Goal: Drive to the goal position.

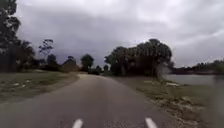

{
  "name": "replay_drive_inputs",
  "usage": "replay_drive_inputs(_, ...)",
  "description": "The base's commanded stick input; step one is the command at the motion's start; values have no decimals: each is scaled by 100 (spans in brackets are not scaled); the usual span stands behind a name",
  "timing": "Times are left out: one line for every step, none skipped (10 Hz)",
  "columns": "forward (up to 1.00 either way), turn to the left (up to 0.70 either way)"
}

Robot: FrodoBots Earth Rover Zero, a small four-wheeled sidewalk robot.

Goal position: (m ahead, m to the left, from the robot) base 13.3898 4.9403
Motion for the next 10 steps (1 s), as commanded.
replay_drive_inputs(84,33)
replay_drive_inputs(84,26)
replay_drive_inputs(84,7)
replay_drive_inputs(84,3)
replay_drive_inputs(84,3)
replay_drive_inputs(84,3)
replay_drive_inputs(84,3)
replay_drive_inputs(84,3)
replay_drive_inputs(84,9)
replay_drive_inputs(84,21)
